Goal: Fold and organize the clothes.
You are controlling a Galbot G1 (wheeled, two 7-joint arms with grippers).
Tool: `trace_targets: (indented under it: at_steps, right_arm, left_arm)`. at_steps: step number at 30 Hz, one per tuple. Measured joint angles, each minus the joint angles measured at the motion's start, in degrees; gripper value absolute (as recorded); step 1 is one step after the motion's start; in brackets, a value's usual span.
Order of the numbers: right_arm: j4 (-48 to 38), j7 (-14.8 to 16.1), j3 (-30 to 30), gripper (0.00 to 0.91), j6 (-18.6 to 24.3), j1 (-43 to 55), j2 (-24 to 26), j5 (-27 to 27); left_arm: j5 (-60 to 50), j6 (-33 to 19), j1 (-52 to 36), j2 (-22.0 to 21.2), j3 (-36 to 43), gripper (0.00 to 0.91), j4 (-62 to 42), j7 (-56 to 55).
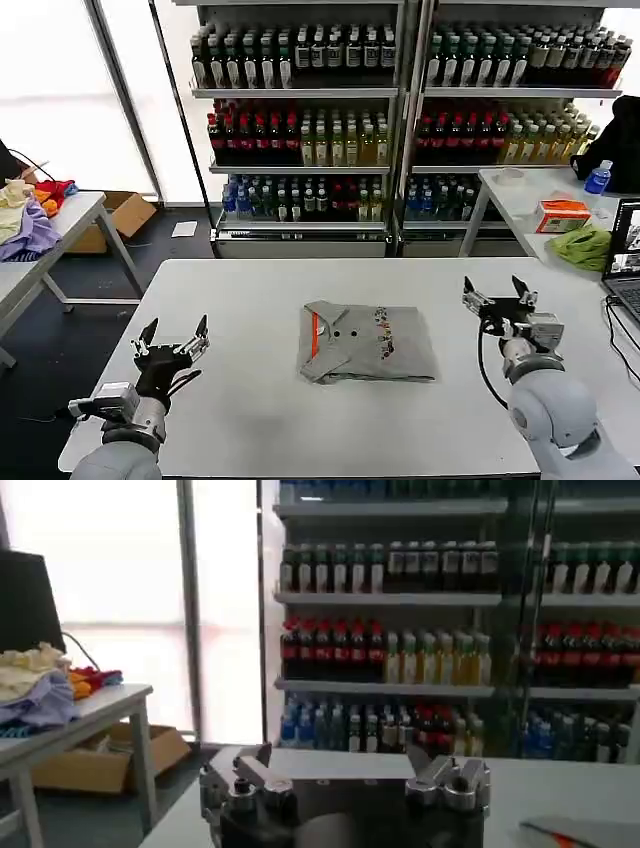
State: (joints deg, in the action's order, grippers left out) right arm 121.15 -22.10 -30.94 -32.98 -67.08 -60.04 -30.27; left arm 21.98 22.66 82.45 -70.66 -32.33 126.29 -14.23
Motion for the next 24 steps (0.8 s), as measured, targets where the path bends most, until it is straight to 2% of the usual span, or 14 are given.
trace_targets:
  at_steps: [9, 24]
  right_arm:
    - [3.01, -0.54, -5.59, 0.907, -0.06, -5.05, -0.35, 0.63]
    - [4.94, -1.07, -9.0, 0.907, -0.11, -8.47, -0.65, 1.13]
  left_arm:
    - [0.13, -0.7, -1.07, 0.58, 0.61, 0.907, -0.63, 0.25]
    - [-0.1, -0.59, -1.33, 1.79, -0.33, 0.907, -0.97, 1.76]
